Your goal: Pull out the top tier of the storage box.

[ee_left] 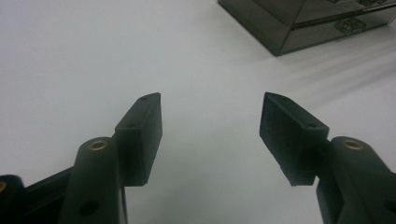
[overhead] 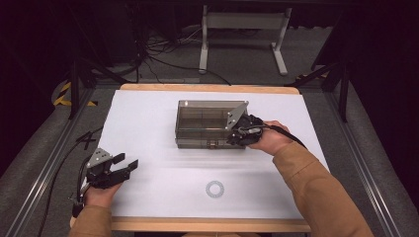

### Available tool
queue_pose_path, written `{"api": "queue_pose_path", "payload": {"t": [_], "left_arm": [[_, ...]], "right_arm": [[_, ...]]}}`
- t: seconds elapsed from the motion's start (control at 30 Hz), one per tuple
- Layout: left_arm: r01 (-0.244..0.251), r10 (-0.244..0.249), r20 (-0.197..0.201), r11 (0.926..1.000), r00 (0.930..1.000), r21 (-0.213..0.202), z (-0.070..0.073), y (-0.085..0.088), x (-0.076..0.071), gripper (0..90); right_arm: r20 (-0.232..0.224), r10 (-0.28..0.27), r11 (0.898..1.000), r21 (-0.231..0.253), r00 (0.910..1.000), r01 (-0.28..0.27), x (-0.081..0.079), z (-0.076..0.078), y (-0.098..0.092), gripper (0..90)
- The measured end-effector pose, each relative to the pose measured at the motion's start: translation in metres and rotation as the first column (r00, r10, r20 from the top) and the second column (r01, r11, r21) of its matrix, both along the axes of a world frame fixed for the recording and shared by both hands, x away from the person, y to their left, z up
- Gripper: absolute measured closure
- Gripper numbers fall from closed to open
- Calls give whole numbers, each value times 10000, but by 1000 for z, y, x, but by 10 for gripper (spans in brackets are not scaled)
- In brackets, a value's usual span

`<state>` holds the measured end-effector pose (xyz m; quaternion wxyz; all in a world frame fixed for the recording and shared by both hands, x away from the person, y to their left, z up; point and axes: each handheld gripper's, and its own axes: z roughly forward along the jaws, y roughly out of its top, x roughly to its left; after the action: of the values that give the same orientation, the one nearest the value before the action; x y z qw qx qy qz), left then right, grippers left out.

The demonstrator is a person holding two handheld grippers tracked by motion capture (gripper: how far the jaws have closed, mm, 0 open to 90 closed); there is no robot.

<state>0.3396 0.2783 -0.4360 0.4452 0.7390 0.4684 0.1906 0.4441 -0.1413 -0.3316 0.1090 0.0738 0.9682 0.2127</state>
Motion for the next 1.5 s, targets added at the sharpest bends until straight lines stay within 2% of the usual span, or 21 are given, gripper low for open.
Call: {"api": "queue_pose_path", "payload": {"t": [0.2,0.3,0.33,0.47,0.83,1.1,1.5], "left_arm": [[110,-110,-45,9999,9999,72,0,-2,1,398],[88,-88,-70,10000,9999,46,0,-2,1,398],[69,-69,-58,10000,10000,30,-1,-1,1,398],[133,-132,-118,9999,9998,13,-1,-2,2,398],[388,-390,-283,9992,9988,-55,-2,-9,8,396],[505,-506,-255,9987,9984,-52,-1,-14,12,396],[639,-640,-254,9979,9976,-45,-1,-19,16,396]], "right_arm": [[-456,-187,9998,-32,9988,186,3,2,0,841],[-447,-128,9999,-90,9989,124,3,2,1,844],[-602,-136,9997,-217,9981,123,2,3,2,848],[-741,-60,9995,-321,9972,36,0,4,3,852],[-893,223,9977,-620,9958,-279,-16,6,8,867],[-841,493,9948,-849,9952,-565,-28,7,10,871],[-930,644,9947,-744,9936,-714,-39,6,5,868]]}}
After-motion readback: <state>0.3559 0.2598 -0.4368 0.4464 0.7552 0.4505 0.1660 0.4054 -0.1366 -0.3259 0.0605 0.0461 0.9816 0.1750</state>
